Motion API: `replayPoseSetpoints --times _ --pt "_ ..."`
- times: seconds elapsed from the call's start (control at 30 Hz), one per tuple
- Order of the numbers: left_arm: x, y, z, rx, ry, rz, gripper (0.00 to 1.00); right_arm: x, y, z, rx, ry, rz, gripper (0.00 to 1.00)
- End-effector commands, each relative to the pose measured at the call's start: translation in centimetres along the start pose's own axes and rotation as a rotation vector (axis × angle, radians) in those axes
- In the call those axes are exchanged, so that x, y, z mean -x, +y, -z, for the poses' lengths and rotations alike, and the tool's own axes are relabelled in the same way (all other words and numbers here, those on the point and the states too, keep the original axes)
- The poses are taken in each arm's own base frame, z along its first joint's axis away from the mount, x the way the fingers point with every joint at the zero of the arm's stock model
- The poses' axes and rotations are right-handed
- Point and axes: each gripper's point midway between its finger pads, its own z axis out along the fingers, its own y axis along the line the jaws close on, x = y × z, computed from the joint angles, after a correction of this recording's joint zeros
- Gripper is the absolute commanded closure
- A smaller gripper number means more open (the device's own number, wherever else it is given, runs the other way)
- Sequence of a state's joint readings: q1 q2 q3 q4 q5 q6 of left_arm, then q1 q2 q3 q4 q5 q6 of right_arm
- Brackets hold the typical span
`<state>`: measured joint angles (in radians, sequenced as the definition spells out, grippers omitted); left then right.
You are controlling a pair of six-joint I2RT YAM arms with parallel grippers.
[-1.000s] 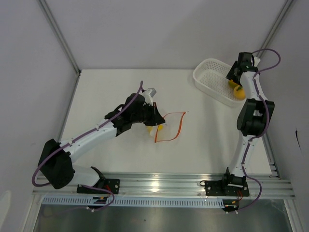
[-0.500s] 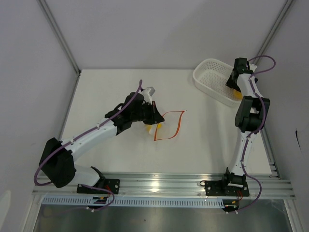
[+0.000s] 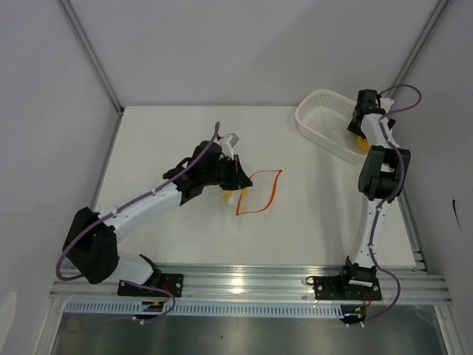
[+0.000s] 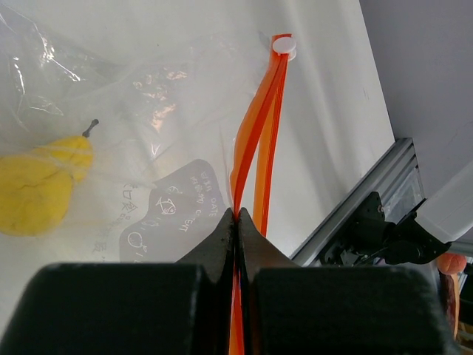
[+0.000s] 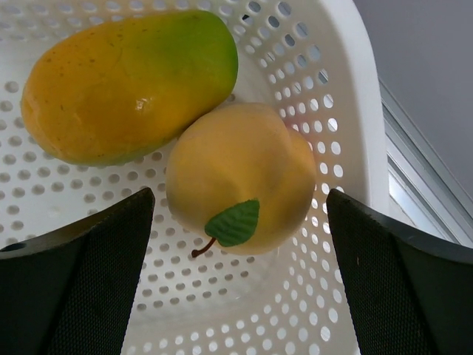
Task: Place the food in the zip-top bag and seal the zipper
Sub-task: Pick up the fake fruit from the bin.
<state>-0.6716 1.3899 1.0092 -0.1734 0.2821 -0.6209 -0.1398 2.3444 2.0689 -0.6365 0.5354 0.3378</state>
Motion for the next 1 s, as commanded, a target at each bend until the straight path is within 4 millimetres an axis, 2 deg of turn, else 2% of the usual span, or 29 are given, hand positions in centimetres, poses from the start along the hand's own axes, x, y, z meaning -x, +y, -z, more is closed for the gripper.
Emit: replayPoseSetpoints --times 0.0,0.27,0.53,0.63,0.67,0.8,0.87,0.97 --pt "0.8 -0.6 -0.4 -0.037 -0.014 0.001 0.99 2.2 0.1 -0.4 -0.018 -0.066 -0.035 0.01" --pt "0.8 -0.4 -0.9 -0.034 -0.004 0.006 0.99 2.0 -0.1 -1.2 -0.041 -0.081 -0.037 0.02" --pt "0.6 -0.2 -0.9 -0.024 0.001 0.011 0.99 2.0 -0.2 -1.4 -0.040 -0.090 -0.037 0.21" --pt "0.8 -0.4 -0.9 -0.031 -0.005 0.010 0.99 1.7 -0.2 -1.3 -0.023 -0.078 -0.055 0.33" --pt "0.8 -0.5 -0.8 -0.034 -0.005 0.011 1.00 1.9 -0.2 -1.1 -0.019 -0.086 -0.062 0.44" --pt "0.8 -0.6 -0.5 -0.038 -0.007 0.011 1.00 2.1 -0.6 -1.0 -0.023 -0.083 -0.069 0.69" --pt "0.7 -0.6 -0.4 -0.034 -0.008 0.011 1.00 2.1 -0.7 -0.7 -0.022 -0.081 -0.076 0.76" --pt "0.8 -0.8 -0.1 -0.041 -0.014 0.008 1.00 2.6 -1.0 0.4 -0.013 -0.086 -0.098 0.82"
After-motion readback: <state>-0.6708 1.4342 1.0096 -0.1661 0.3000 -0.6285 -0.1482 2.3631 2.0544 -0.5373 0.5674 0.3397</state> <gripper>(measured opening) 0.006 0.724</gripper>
